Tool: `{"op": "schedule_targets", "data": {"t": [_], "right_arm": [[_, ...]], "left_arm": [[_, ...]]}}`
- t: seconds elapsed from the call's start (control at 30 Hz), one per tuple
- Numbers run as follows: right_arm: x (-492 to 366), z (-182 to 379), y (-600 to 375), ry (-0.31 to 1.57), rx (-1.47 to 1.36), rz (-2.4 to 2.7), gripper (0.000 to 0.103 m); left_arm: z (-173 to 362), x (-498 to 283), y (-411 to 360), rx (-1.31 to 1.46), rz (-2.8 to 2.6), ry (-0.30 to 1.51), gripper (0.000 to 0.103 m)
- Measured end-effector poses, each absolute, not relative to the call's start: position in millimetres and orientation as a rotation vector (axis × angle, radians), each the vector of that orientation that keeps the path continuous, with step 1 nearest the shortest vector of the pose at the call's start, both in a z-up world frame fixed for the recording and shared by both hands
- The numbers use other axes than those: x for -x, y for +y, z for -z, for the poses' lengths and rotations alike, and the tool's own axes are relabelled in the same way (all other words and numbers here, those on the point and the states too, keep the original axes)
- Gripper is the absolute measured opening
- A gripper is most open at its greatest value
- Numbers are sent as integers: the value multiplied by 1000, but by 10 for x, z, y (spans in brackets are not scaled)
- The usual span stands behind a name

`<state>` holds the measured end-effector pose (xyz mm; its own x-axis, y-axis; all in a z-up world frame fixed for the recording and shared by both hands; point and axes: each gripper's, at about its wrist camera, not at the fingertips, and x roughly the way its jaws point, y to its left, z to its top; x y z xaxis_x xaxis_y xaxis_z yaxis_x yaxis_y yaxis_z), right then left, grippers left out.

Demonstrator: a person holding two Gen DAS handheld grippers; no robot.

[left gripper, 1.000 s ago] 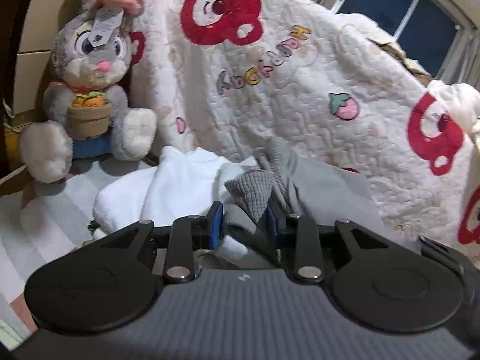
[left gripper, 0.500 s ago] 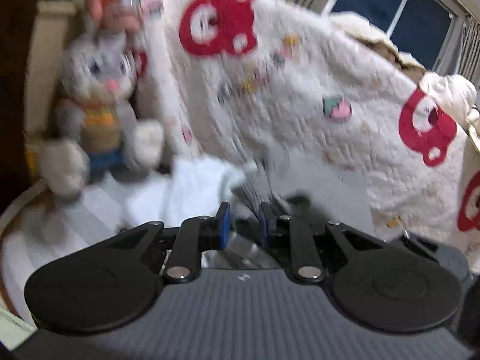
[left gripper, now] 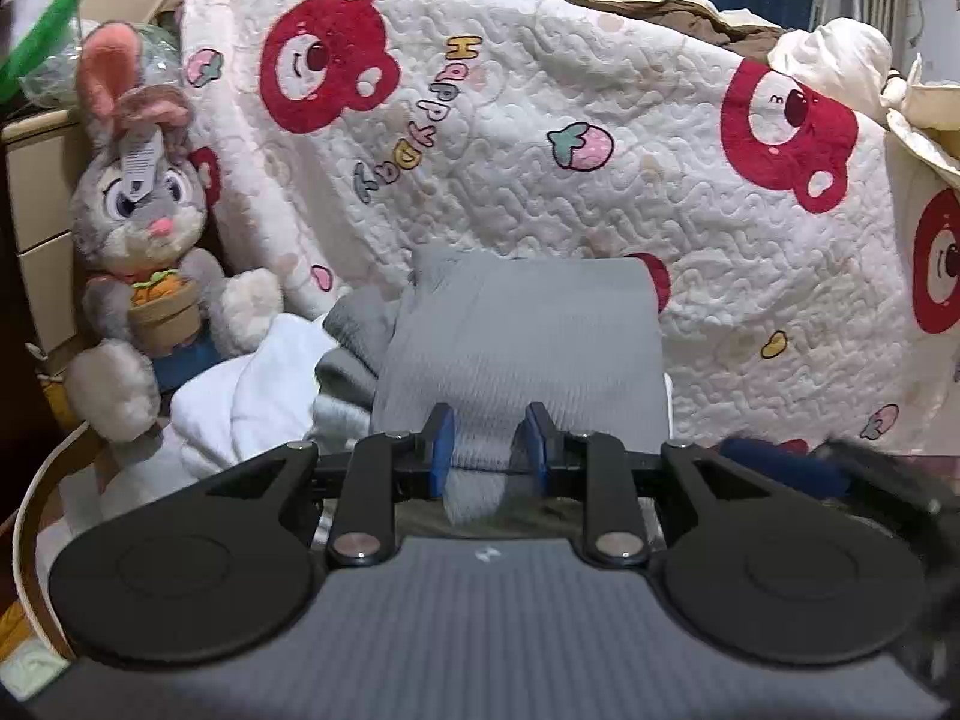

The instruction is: Fold clothes

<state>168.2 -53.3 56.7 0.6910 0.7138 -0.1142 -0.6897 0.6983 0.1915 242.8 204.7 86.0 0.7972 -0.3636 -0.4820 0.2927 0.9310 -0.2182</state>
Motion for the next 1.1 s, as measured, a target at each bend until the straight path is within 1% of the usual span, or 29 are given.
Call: {"op": "schedule_targets", "data": {"t": [0.07,0.13,0.3,0.33,0.4,0.43,0.47,0.53,0.57,0.6,0.67,0.73,0.83,0.93,1.03,1.1], "right_arm": [[-1652,-507,-688,213,-152,-722,64],[-1621,-448,-843,241,-166,-657,64],[-1512,-286,-1138,312,-172,-517,64],[-1468,-265,-1168,321,-168,-507,64],[-1365,-236,-1220,333,-157,-494,66],[-1313,-222,-1246,338,-152,-488,68],[-1262,-207,-1273,344,-147,-482,70],[-1159,-178,-1325,355,-136,-470,74],[-1107,-164,-1351,360,-131,-464,78],[-1055,-149,-1378,366,-125,-457,84],[-952,-121,-1430,377,-115,-445,88],[-849,-92,-1483,388,-104,-433,88],[-659,-71,-1545,409,-84,-399,90],[-467,-45,-1609,417,-76,-362,91],[-315,-27,-1764,435,-156,-347,91],[-242,-8,-1865,448,-209,-349,92]], "left_arm": [[-829,-2311,1985,141,358,548,36],[-796,-2191,1915,148,365,553,43],[-608,-1900,1605,137,362,616,53],[-577,-1853,1536,138,363,621,57],[-534,-1728,1462,204,401,573,69],[-516,-1674,1423,231,409,560,81],[-498,-1625,1379,253,411,554,85],[-449,-1528,1274,261,405,563,86],[-420,-1471,1216,257,397,569,89],[-387,-1414,1146,241,386,583,91],[-317,-1302,994,195,362,617,93],[-249,-1181,814,126,318,661,93],[-196,-996,635,94,265,700,95],[-212,-789,562,82,224,666,95],[-223,-594,531,93,181,639,95],[-190,-495,487,91,174,653,95]]}}
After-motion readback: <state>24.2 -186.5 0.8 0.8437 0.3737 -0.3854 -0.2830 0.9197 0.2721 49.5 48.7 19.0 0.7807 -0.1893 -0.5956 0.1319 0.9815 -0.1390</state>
